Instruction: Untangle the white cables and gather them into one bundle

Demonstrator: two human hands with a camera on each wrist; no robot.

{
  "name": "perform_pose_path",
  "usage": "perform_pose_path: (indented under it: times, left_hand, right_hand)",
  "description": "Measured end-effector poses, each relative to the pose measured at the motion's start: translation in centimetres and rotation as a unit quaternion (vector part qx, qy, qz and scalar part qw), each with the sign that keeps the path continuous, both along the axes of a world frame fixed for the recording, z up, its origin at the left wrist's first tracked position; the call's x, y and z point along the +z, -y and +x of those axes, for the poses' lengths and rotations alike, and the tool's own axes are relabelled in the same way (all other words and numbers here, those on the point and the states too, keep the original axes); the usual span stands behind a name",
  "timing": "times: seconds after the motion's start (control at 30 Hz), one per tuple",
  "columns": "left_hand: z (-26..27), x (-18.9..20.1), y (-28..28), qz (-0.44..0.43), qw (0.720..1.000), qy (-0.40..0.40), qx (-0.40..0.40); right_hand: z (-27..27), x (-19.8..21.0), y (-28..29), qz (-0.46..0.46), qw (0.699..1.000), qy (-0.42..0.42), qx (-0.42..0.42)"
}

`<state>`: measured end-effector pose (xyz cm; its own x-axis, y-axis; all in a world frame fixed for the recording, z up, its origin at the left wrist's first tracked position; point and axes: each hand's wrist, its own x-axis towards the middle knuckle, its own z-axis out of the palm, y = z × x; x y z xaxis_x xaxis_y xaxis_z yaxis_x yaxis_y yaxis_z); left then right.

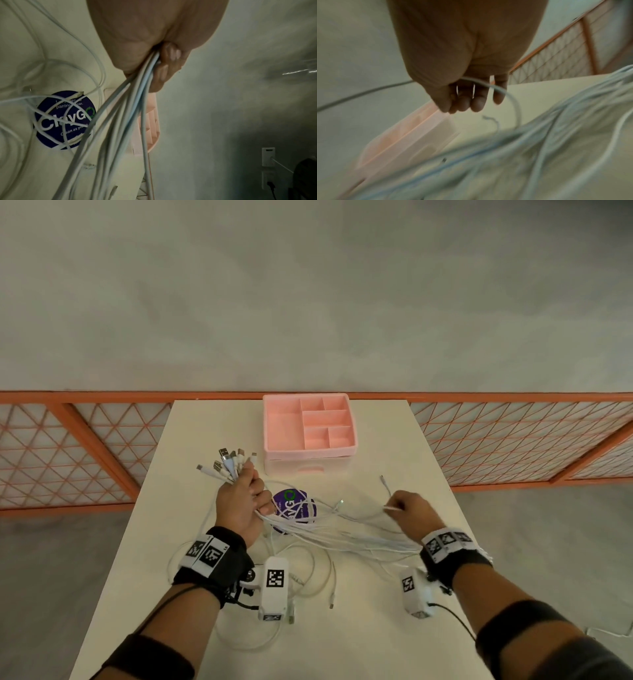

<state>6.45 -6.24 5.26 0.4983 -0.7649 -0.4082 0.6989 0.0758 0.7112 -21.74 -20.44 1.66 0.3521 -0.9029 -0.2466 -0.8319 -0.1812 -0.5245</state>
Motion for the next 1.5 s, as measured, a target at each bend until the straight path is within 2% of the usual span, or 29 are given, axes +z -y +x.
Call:
perform_pose_path:
  times: [0.13, 0.2, 0.3, 0.4, 0.47, 0.53, 0.63, 0.77, 0.93, 1.1, 1.17, 1.23, 1.3, 1.37, 1.43, 1.47, 1.5]
  left_hand:
    - [-0.7, 0.0, 0.0, 0.029, 0.999, 0.018, -0.009]
    - [-1.3, -0.2, 0.3, 0.045, 0.997, 0.053, -0.023]
    - [-2.4, -0.2, 0.7, 0.034, 0.992, 0.109, -0.06]
    - [-3.3, 0.5, 1.2, 0.005, 0.984, 0.156, -0.083]
    - [-3.8, 1.3, 1.7, -0.013, 0.978, 0.183, -0.097]
    - [-4.3, 2.2, 1.9, -0.046, 0.973, 0.196, -0.113]
    - [-4.9, 3.1, 2.1, -0.07, 0.968, 0.198, -0.14]
    - [-4.0, 2.6, 1.7, -0.079, 0.974, 0.14, -0.158]
    - [-3.2, 0.6, 0.7, -0.031, 0.979, 0.122, -0.159]
    - [-2.5, -1.6, 0.0, 0.034, 0.988, 0.094, -0.116]
    - [-2.2, -1.9, 0.0, 0.035, 0.991, 0.079, -0.102]
    - [-1.8, -1.5, 0.4, 0.032, 0.993, 0.074, -0.086]
    - [-1.5, -1.0, 0.8, 0.025, 0.995, 0.077, -0.064]
    - [-1.3, -0.4, 1.3, 0.02, 0.995, 0.089, -0.049]
    - [-1.5, -0.1, 1.7, 0.017, 0.992, 0.112, -0.048]
    - [-1.6, -0.2, 1.9, 0.021, 0.99, 0.129, -0.049]
    - [-1.8, -0.2, 2.1, 0.027, 0.987, 0.148, -0.051]
  right_hand:
    - [-2.9, 1.6, 2.4, -0.053, 0.985, -0.066, -0.147]
    - [-2.3, 3.1, 2.8, -0.027, 0.986, -0.011, -0.164]
    - [0.7, 5.6, 1.8, 0.028, 0.977, 0.188, -0.101]
    - [4.4, 8.8, -0.8, 0.141, 0.927, 0.346, -0.015]
    - [6.4, 10.5, -2.4, 0.227, 0.898, 0.374, 0.058]
    - [8.0, 11.4, -3.8, 0.269, 0.885, 0.355, 0.134]
    - [9.7, 11.7, -4.8, 0.22, 0.881, 0.363, 0.208]
    - [9.7, 12.4, -4.3, 0.178, 0.872, 0.416, 0.185]
    - [8.4, 13.9, -2.0, 0.085, 0.848, 0.514, 0.099]
    - [6.3, 15.0, 1.1, -0.046, 0.815, 0.577, -0.023]
    - [5.7, 14.4, 1.9, -0.082, 0.828, 0.552, -0.058]
    - [5.2, 12.7, 2.4, -0.127, 0.869, 0.473, -0.068]
    - [4.6, 10.2, 2.6, -0.193, 0.925, 0.323, -0.059]
    - [4.2, 7.6, 2.4, -0.22, 0.966, 0.134, -0.033]
    - [4.2, 5.1, 1.7, -0.178, 0.983, -0.039, 0.011]
    - [4.4, 4.2, 1.2, -0.145, 0.984, -0.094, 0.034]
    - [4.7, 3.7, 0.8, -0.116, 0.985, -0.114, 0.052]
